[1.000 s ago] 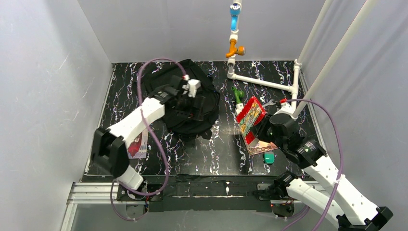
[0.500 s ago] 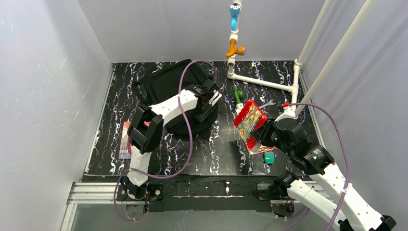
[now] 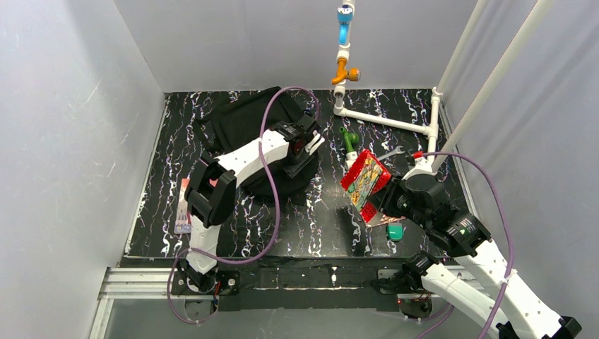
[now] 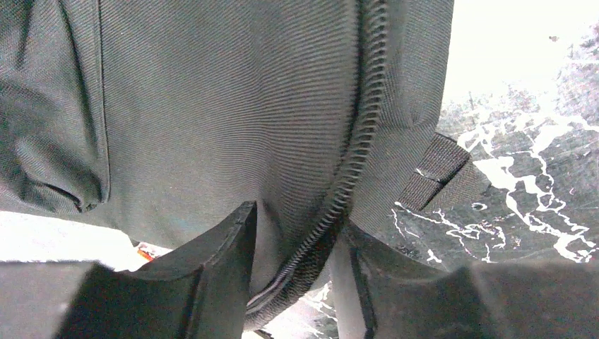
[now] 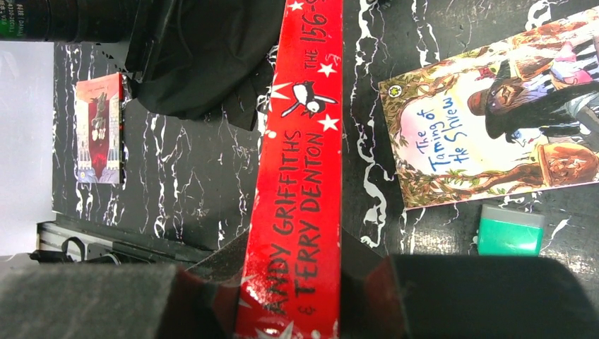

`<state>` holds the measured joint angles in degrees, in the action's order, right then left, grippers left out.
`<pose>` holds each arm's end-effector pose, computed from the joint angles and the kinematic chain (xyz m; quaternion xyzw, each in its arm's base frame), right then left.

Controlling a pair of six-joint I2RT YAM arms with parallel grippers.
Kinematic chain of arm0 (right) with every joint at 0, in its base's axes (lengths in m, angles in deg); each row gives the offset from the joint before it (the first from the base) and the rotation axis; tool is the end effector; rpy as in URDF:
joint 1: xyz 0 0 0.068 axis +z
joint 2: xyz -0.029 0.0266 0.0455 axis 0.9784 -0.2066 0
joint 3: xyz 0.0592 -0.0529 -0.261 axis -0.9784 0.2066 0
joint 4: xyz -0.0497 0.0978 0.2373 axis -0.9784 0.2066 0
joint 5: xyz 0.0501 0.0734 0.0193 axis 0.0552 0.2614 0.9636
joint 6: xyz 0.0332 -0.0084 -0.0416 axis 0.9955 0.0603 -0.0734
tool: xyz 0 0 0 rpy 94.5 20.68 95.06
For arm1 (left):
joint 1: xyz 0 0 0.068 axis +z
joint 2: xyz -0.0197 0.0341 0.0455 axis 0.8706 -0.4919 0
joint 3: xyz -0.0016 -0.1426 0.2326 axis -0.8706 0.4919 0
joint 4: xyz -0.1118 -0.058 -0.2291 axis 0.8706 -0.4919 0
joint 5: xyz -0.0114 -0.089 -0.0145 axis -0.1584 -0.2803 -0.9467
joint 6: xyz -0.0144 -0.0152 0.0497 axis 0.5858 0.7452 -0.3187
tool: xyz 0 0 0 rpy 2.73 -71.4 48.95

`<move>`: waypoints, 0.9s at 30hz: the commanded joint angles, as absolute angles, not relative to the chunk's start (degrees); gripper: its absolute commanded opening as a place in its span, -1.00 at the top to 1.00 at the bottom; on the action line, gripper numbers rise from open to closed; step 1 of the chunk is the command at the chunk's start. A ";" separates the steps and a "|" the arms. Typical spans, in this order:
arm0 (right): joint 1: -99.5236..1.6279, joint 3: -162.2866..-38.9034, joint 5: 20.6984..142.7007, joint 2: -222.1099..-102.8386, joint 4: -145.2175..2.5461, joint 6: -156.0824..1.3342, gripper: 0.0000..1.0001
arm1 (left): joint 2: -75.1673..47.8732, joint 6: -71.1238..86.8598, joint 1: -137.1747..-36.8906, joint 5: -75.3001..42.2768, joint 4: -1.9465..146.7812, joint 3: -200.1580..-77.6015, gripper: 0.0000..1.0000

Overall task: Pack the student bag
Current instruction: Place the book in the student bag.

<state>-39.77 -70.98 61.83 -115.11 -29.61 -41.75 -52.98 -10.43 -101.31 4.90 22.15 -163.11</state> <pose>0.0998 0.0693 0.3165 0.0843 0.8587 0.2517 0.4384 0.3273 -0.2715 0.2334 0.3704 0.8996 0.0479 0.2263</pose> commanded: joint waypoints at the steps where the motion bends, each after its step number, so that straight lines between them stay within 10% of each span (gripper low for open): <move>1: -39.62 -71.47 62.35 -115.03 -34.83 -41.75 0.97 | -49.68 -10.56 -101.31 6.70 19.50 -164.95 0.30; 10: -39.58 -71.12 63.05 -115.19 -34.87 -41.33 0.97 | -46.86 -9.51 -101.40 4.99 18.51 -163.27 -0.13; 23: -39.62 -70.93 64.66 -115.30 -36.03 -40.26 0.97 | -46.50 -9.99 -101.37 5.16 18.56 -162.37 0.36; 27: -39.58 -71.01 65.09 -115.41 -36.25 -39.85 0.97 | -48.56 -10.64 -101.40 6.23 18.75 -162.28 0.84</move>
<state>-39.75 -70.17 64.41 -116.05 -30.04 -40.55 -49.35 -9.80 -101.39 4.85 20.12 -162.72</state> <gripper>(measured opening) 0.308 0.184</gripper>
